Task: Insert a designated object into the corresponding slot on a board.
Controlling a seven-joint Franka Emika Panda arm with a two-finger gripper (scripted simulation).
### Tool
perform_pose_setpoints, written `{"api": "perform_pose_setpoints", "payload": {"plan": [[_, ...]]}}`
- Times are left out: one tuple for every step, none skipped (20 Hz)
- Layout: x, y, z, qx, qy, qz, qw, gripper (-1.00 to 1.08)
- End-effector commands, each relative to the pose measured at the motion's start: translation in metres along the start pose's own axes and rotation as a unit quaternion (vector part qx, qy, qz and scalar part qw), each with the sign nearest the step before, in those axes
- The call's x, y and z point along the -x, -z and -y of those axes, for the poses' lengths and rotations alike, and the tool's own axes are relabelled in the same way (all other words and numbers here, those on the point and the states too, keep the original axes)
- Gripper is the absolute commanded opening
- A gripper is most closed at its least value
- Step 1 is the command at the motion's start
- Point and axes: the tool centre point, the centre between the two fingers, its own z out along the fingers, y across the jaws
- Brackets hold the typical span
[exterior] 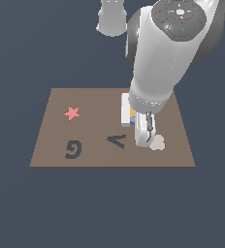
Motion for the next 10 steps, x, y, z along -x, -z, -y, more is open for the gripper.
{"api": "perform_pose_setpoints", "payload": {"plan": [[-0.017, 0.001, 0.017, 0.000, -0.020, 0.000, 0.9998, -1.00], [-0.023, 0.001, 0.023, 0.000, -0.027, 0.000, 0.9996, -1.00], [-0.028, 0.001, 0.028, 0.000, -0.034, 0.000, 0.9994, -1.00], [-0.034, 0.001, 0.033, 0.000, -0.040, 0.000, 0.9992, -1.00], [-0.039, 0.002, 0.038, 0.000, -0.045, 0.000, 0.9990, -1.00], [-0.043, 0.002, 0.042, 0.000, -0.051, 0.000, 0.9987, -1.00], [-0.047, 0.002, 0.045, 0.000, -0.055, 0.000, 0.9985, -1.00], [-0.051, 0.002, 0.049, 0.000, -0.060, 0.000, 0.9982, -1.00], [-0.054, 0.002, 0.051, 0.000, -0.063, 0.000, 0.9980, -1.00], [-0.058, 0.002, 0.054, 0.000, -0.067, 0.000, 0.9978, -1.00]]}}
